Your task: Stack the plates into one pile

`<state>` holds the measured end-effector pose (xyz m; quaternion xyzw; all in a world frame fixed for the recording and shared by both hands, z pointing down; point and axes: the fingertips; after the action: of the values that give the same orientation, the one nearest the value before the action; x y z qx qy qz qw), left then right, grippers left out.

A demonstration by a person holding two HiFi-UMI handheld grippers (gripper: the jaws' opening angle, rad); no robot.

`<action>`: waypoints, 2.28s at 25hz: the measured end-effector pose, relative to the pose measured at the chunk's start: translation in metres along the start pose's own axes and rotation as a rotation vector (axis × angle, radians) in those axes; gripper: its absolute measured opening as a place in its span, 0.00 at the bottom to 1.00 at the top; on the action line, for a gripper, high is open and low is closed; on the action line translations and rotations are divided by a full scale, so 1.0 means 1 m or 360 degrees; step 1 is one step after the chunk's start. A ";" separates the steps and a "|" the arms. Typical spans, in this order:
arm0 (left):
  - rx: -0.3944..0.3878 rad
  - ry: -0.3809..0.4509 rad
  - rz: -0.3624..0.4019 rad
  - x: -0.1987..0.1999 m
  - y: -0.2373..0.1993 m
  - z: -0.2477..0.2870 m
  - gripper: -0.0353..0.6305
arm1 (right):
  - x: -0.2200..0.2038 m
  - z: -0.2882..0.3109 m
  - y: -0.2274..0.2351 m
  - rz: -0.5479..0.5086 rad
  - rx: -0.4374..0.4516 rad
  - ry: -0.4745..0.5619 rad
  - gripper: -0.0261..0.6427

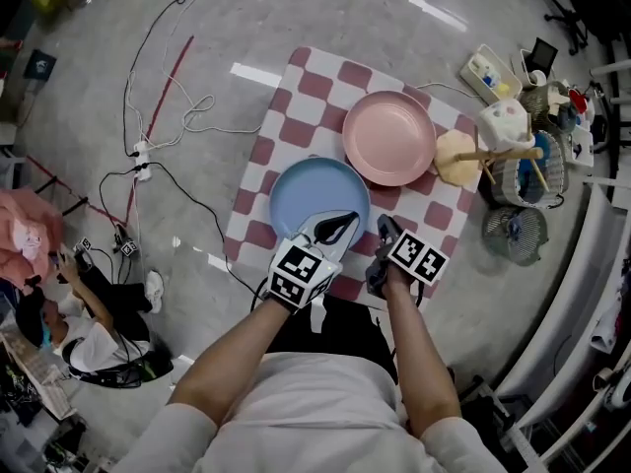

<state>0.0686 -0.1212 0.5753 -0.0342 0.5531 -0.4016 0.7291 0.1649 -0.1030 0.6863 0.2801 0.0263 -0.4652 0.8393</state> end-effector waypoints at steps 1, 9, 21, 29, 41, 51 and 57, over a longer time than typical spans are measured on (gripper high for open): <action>-0.0002 -0.0004 0.0004 0.001 -0.001 0.005 0.06 | 0.004 0.002 0.002 0.0038 0.0013 0.0015 0.13; -0.0043 -0.0067 0.0026 -0.004 -0.009 0.042 0.06 | 0.038 0.021 0.016 0.0384 0.0114 0.0151 0.13; -0.0081 -0.0096 0.0023 -0.005 -0.027 0.065 0.06 | 0.071 0.059 0.037 0.0711 0.0063 0.0228 0.15; -0.0082 -0.0102 0.0015 -0.004 -0.038 0.068 0.06 | 0.079 0.081 0.039 0.0776 0.0038 0.0204 0.15; -0.0001 -0.0077 -0.0020 -0.001 -0.056 0.047 0.06 | 0.089 0.087 0.042 0.1043 0.0151 0.0198 0.08; 0.0073 0.0001 -0.0016 0.018 -0.043 0.026 0.06 | 0.099 0.056 0.009 0.0920 0.0251 0.0152 0.08; 0.0128 0.0064 -0.0006 0.024 -0.029 0.006 0.06 | 0.083 0.028 -0.006 0.0767 0.0277 0.0077 0.08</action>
<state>0.0599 -0.1578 0.5733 0.0022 0.5508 -0.4255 0.7180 0.2010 -0.1831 0.6820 0.3604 -0.0614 -0.2454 0.8978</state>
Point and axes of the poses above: the fingertips, and each gripper's own axes: z forward along the fingers, y to its right, x out of its top, and after that the axes turned 6 degrees about -x, right-handed
